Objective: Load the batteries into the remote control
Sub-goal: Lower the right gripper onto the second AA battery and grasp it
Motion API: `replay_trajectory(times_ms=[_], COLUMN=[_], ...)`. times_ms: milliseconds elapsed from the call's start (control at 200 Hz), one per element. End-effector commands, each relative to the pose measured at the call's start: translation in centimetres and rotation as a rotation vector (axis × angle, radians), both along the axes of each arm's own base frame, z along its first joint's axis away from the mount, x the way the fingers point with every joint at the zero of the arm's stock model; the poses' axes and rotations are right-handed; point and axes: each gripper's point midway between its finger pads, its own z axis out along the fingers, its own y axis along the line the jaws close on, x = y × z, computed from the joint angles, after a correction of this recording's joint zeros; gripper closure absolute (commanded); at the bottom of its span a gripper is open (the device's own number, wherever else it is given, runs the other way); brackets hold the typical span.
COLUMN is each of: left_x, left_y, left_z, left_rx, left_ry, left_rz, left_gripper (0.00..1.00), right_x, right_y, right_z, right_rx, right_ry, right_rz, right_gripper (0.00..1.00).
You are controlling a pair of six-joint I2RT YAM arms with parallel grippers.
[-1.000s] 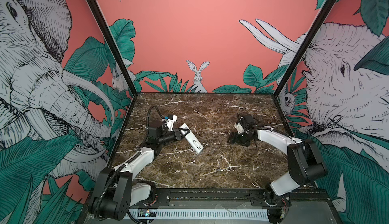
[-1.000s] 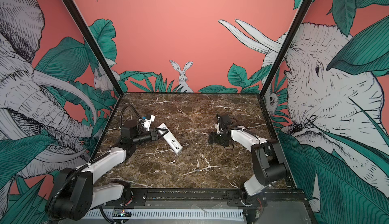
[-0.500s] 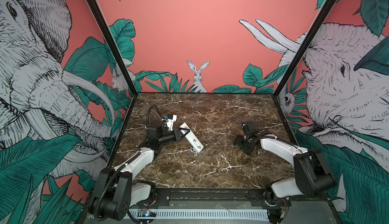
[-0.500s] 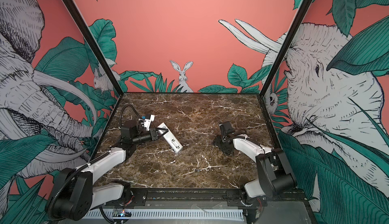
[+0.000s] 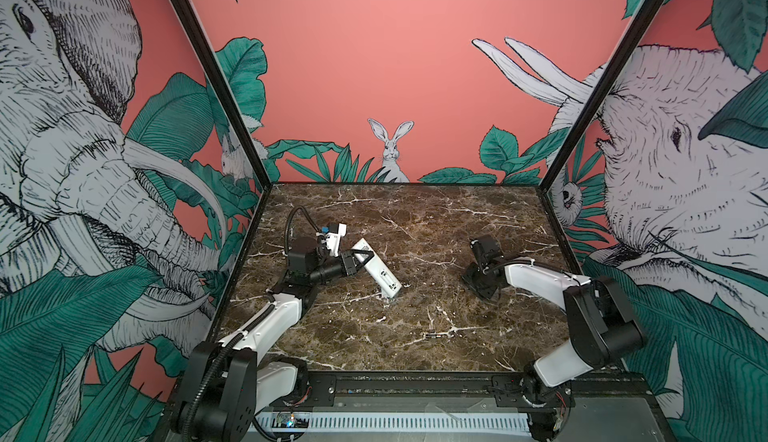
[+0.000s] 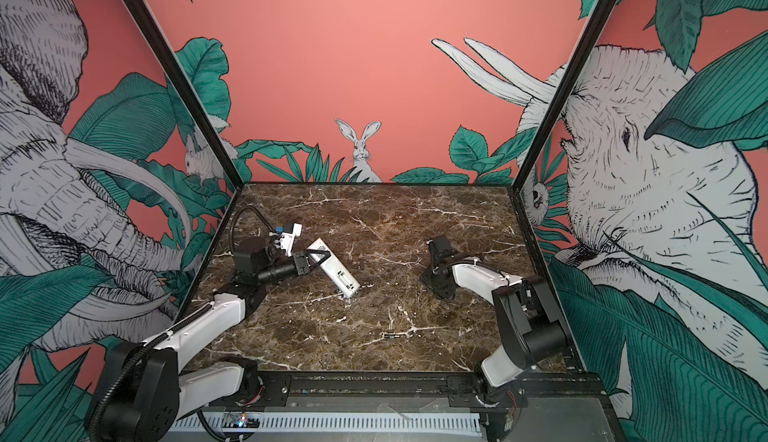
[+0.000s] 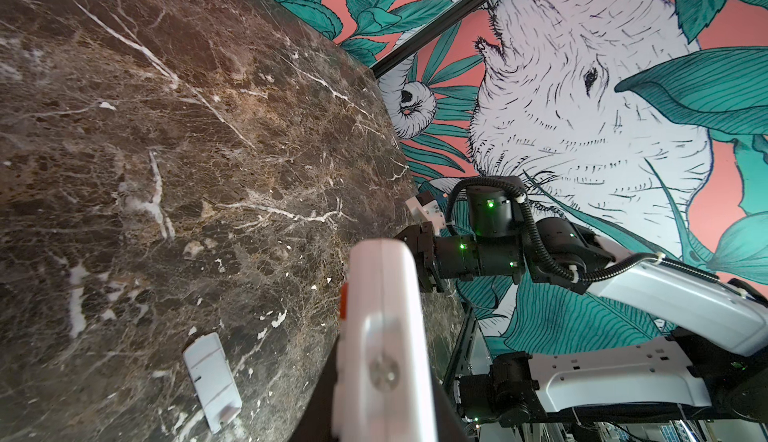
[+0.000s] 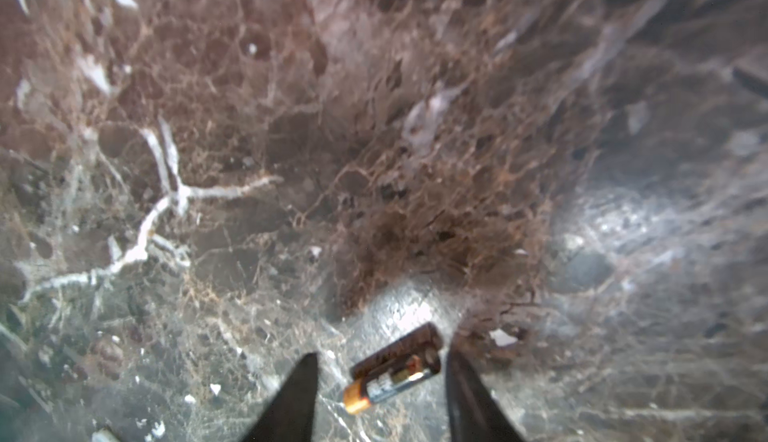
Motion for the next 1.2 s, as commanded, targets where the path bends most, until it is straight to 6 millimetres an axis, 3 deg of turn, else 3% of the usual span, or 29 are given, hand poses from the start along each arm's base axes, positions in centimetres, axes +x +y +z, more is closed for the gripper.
replay_trajectory(times_ms=[0,155,300,565,900,1195], left_x=[-0.2,-0.1,-0.1,0.0,0.0,0.3], left_y=[0.2,0.3,0.3,0.4,0.6,0.6], left_z=[1.0,1.2,1.3,1.5,1.7,1.9], left_rx=[-0.014,-0.015,-0.017,-0.017,-0.007,-0.001], left_ry=[-0.046,-0.049,-0.050,-0.054,-0.057,-0.062], left_rz=[0.003,0.005,0.004,0.007,0.016,0.020], left_gripper=[1.00,1.00,1.00,1.00,1.00,1.00], right_x=[-0.3,0.6,2.1,2.0,0.3,-1.2], right_y=[-0.3,1.4,4.6,8.6,7.9,7.3], right_z=[-1.7,-2.1,-2.2,-2.4,-3.4,-3.3], right_rx=[-0.067,-0.094,-0.113,-0.220,-0.314,-0.331], right_ry=[0.042,0.036,-0.002,0.049,0.118,0.098], right_rz=[-0.042,0.087,0.341,0.762,0.983,1.018], right_gripper=[0.61,0.69,0.77,0.83,0.87,0.79])
